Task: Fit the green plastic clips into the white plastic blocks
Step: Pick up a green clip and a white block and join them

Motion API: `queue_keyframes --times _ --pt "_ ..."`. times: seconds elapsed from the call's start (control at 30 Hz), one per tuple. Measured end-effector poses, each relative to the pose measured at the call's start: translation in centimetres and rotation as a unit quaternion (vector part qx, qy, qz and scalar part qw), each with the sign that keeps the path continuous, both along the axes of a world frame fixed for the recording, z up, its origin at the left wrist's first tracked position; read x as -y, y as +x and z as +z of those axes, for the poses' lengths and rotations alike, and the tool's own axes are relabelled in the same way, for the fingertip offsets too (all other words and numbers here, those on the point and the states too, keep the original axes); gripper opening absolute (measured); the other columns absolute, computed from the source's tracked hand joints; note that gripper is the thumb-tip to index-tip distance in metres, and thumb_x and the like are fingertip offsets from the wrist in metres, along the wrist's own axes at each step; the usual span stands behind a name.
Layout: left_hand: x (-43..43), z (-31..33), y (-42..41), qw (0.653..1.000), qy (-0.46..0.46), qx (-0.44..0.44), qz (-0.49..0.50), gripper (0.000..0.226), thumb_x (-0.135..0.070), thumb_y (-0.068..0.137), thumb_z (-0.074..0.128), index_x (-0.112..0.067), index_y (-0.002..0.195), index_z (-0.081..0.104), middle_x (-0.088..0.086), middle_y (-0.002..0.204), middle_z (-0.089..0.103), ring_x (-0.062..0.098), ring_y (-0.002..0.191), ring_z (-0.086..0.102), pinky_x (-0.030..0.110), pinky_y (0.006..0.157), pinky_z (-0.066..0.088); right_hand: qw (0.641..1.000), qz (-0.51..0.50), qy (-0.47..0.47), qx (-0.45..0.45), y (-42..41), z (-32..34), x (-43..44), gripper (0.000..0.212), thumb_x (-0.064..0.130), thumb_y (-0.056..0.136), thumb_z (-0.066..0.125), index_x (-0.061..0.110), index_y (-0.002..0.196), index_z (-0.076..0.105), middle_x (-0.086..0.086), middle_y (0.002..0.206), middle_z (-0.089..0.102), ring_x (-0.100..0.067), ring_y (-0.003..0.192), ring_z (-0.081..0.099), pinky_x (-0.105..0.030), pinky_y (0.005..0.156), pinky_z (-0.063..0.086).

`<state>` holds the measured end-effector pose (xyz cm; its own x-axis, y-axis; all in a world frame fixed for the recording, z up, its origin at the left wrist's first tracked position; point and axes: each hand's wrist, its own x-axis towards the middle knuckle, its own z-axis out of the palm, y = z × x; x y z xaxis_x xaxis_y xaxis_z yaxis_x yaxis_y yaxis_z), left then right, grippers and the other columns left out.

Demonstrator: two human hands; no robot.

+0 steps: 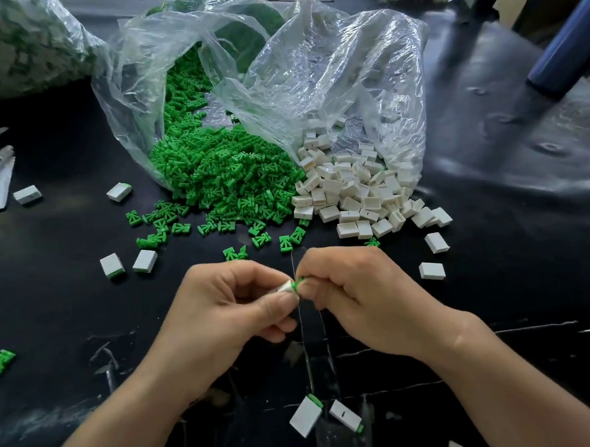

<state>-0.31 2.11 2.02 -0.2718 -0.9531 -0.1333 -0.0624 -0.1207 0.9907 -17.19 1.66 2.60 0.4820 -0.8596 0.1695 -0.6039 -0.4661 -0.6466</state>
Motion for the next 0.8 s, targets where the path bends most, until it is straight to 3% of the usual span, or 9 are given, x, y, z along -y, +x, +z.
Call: queue_keyframes --times 0.17,0.4,0.67,0.8 --pt "-0.3 -0.4 -0.3 0.999 -0.012 0.033 0.008 0.005 -0.004 0.069 0.072 -0.008 0.07 0.072 0.01 0.058 0.067 0.015 0.051 0.065 0.02 0.047 0.051 1.0 -0.004 -0.005 -0.008 0.2 -0.6 -0.1 0.015 0.013 0.087 0.05 0.006 0.077 0.057 0.005 0.066 0.047 -0.017 0.062 0.046 -0.035 0.06 0.04" --pt "-0.4 -0.4 -0.5 0.996 0.031 -0.059 0.055 0.018 -0.023 0.052 0.071 -0.012 0.066 0.074 0.012 0.059 0.068 0.016 0.048 0.065 0.019 0.043 0.049 0.996 -0.045 -0.026 0.077 0.8 -1.2 -0.3 0.017 0.012 0.085 0.049 0.004 0.072 0.056 0.0 0.062 0.049 -0.013 0.057 0.043 -0.025 0.054 0.035" --pt "0.3 -0.5 -0.6 0.998 0.045 0.039 -0.006 0.003 -0.007 0.07 0.07 -0.005 0.073 0.071 0.013 0.063 0.069 0.015 0.053 0.065 0.02 0.048 0.052 0.986 -0.017 0.167 0.024 -0.6 -1.0 0.3 0.025 0.019 0.094 0.046 0.003 0.079 0.058 0.0 0.068 0.06 -0.019 0.07 0.057 -0.046 0.071 0.047" --pt "0.2 -0.2 -0.6 0.997 0.068 0.02 -0.006 0.012 -0.012 0.063 0.07 -0.004 0.072 0.071 0.015 0.064 0.069 0.016 0.051 0.064 0.021 0.046 0.052 0.986 -0.008 0.166 -0.021 -0.8 -0.5 0.3 0.025 0.02 0.094 0.046 0.004 0.079 0.058 -0.001 0.068 0.061 -0.016 0.068 0.054 -0.044 0.071 0.046"
